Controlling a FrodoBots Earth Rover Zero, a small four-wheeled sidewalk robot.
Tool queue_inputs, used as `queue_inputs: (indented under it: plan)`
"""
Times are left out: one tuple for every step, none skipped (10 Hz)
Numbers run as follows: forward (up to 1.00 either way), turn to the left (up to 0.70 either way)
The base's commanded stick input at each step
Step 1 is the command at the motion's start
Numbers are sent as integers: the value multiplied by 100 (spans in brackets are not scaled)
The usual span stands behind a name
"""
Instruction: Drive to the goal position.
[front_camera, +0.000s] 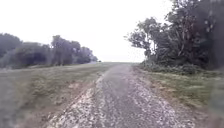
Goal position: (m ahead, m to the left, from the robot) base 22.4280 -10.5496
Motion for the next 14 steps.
queue_inputs:
  plan:
    - [60,0]
    - [60,0]
    - [60,0]
    - [60,0]
    - [60,0]
    - [60,0]
    - [60,0]
    - [60,0]
    - [60,0]
    - [60,0]
    - [60,0]
    - [60,0]
    - [60,0]
    - [60,0]
